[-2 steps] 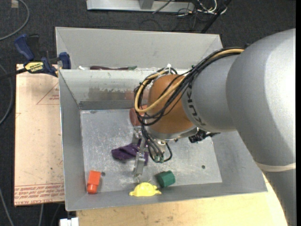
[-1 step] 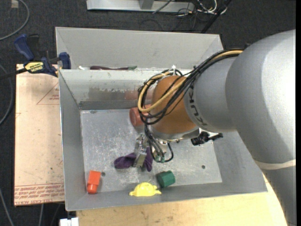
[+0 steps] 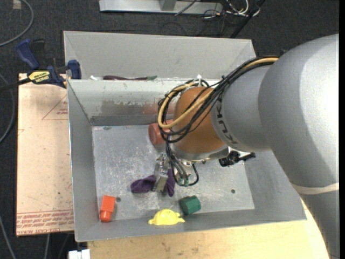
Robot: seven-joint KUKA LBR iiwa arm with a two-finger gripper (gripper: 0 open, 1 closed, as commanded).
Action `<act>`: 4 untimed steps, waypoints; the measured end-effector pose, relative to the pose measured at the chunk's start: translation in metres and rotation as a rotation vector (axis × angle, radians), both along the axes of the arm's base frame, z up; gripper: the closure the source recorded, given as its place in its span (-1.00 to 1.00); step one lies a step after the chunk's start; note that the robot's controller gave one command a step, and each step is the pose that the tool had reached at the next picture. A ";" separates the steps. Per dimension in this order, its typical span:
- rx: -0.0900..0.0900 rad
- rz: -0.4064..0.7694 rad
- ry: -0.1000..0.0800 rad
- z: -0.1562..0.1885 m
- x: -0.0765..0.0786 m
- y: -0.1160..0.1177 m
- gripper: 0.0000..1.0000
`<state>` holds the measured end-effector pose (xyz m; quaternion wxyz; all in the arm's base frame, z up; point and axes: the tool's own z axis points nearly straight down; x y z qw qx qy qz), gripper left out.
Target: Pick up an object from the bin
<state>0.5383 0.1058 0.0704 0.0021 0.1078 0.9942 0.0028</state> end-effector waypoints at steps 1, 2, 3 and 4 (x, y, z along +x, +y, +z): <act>0.000 0.000 0.000 0.001 0.000 0.000 1.00; 0.001 0.000 0.000 0.003 0.000 0.000 1.00; 0.000 0.000 0.007 0.011 -0.002 0.000 1.00; -0.001 0.001 0.009 0.032 -0.003 0.000 1.00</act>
Offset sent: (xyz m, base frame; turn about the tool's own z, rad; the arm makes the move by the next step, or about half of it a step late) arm 0.0000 -0.0001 0.0104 0.0000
